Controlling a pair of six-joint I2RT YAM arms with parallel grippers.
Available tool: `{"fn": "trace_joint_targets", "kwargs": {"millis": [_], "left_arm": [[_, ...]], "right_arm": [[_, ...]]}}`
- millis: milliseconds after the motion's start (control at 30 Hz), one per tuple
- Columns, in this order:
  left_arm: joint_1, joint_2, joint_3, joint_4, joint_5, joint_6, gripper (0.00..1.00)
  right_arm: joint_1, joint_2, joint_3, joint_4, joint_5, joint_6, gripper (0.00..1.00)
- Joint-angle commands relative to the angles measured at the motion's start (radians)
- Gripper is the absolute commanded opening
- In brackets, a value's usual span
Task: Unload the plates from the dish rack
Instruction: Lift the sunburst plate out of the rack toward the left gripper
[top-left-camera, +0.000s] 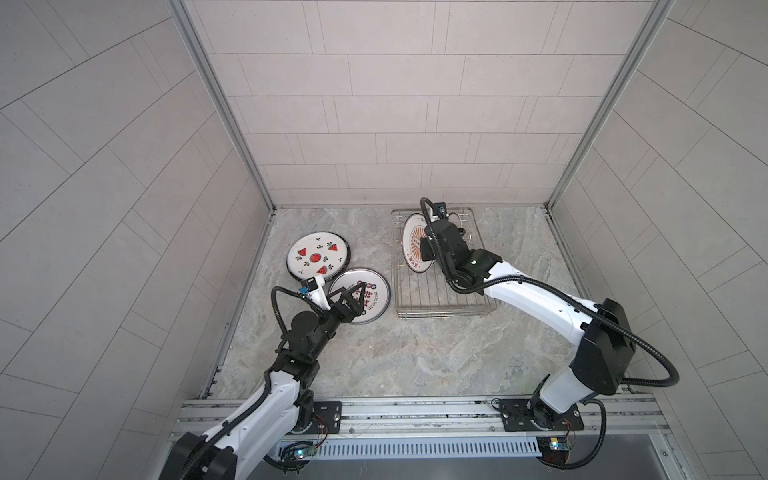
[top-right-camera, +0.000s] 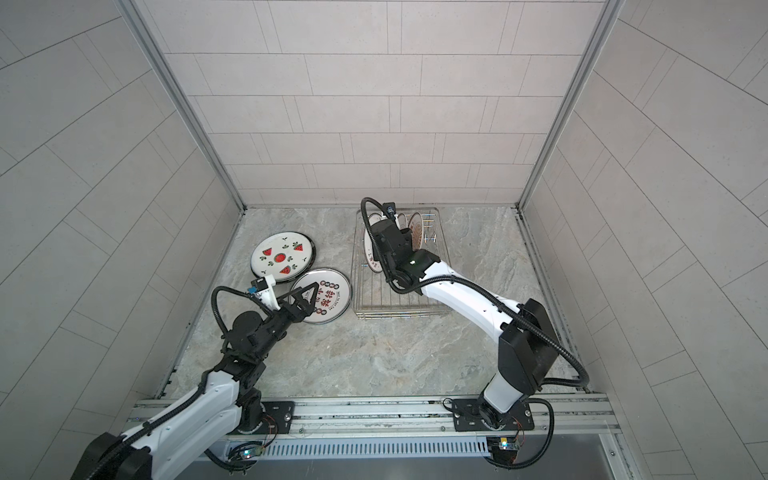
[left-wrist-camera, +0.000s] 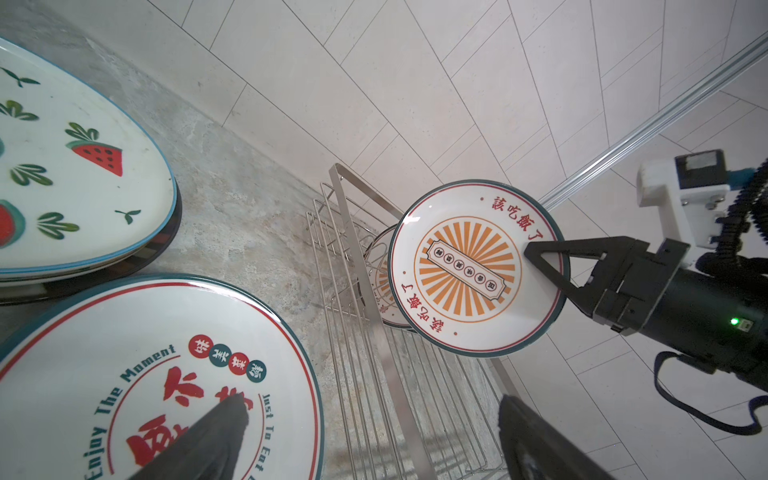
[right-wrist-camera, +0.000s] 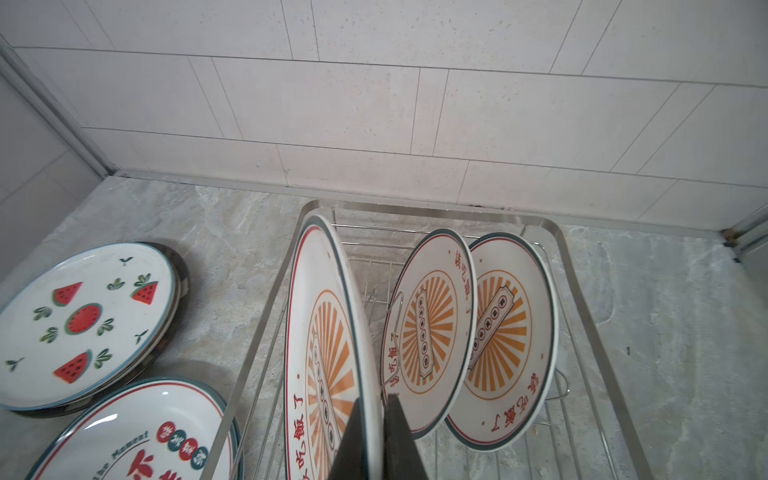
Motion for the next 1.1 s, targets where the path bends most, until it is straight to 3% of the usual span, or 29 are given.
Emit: {"fn": "trace_joint_targets", "kwargs": {"millis": [0,400,533,733,900,1067], "left_arm": [[-0.005,-0.023,-0.015,0.002,-0.001,0.016,1.00],[-0.061,-0.022,-0.007,0.073,0.117,0.017,1.00],[-0.102,0.013,0.008,0.151,0.184,0.003,1.00],[-0.132,0.077,0.039,0.203,0.201,-0.035,1.00],[-0.172,0.101,0.066,0.224,0.191,-0.041,0.88],[-0.189,0.118,0.086,0.222,0.176,-0.051,0.83]], "right_arm": [[-0.059,-0.084,-0.051,0.096,-0.193,0.065,0.06],[-0.223,-0.305,-0.337,0.235,-0.589,0.168,0.06],[-0.245,-0.365,-0.386,0.247,-0.697,0.183,0.06],[-0.247,-0.391,-0.415,0.281,-0.858,0.210,0.06],[-0.248,-0.379,-0.439,0.351,-0.962,0.252,0.06],[-0.244,-0.368,-0.450,0.369,-0.981,0.256,0.06]]}}
